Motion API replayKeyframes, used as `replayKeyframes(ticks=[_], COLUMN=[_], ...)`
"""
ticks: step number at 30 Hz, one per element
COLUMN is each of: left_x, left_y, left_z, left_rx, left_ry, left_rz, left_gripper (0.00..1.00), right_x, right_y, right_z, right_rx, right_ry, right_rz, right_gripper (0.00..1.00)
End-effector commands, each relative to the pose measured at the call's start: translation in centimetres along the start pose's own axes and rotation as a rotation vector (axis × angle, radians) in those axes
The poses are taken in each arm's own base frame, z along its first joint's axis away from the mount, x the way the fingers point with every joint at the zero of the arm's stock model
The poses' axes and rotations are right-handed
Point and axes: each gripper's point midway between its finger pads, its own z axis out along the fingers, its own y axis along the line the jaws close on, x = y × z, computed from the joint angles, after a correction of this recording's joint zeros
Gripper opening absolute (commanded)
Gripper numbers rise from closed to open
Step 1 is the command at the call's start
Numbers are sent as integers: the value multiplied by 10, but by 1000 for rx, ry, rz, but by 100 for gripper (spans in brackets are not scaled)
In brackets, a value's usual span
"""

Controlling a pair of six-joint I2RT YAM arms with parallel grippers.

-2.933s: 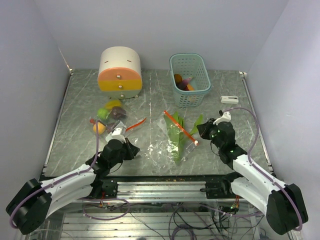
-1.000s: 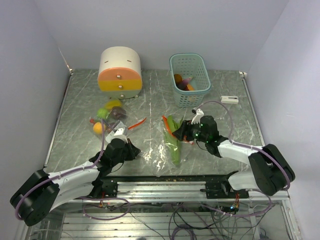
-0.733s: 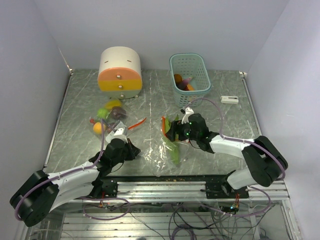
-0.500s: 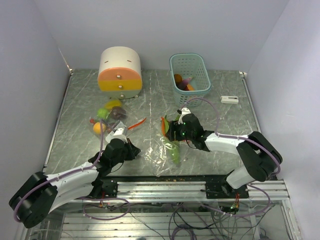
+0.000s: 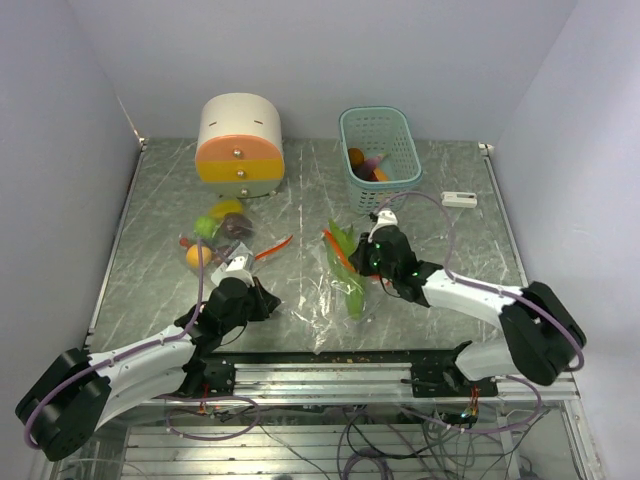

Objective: Open the zip-top bag and remove the fake food
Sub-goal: Pick up the fake vegetable from the zipper food storage bag.

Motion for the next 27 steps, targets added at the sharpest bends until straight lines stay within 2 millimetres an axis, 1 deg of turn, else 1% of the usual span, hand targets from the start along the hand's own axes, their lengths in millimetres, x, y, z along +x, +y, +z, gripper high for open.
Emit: replayKeyframes(ticks=[1,4,8,14,15,17,18,23,27], left_x=[-4,-2,0,5,6,7,7,7,9], left_y=[0,1,0,4,7,9,9,11,11], left_z=[0,1,3,3,2,1,1,1,2], left_rx=[7,8,15,9,3,-2,-4,-13,-13], left_ry=[-19,-17,-9,5,4,2,0,6,14], left_rz=[13,14,16,19,19,20,20,34,39], left_gripper=[7,7,7,7,7,7,7,7,7], right_x=[-38,-63,-97,-150,-157,-173,-183,-216,-235], right_y=[-14,-21,-28,-28,-25,-32,-31,-38,-47], right_z=[-21,-33,-39,-53,-56,-61,-65,-82,-98], right_rx=[74,84,101,75,65,73,67,70,76], right_ry=[-147,-216,-278,-388,-402,-436,-458,-529,-582], right_rz=[41,74,100,134,136,152,156,178,194], right_gripper=[3,2,2,2,2,2,2,2,2])
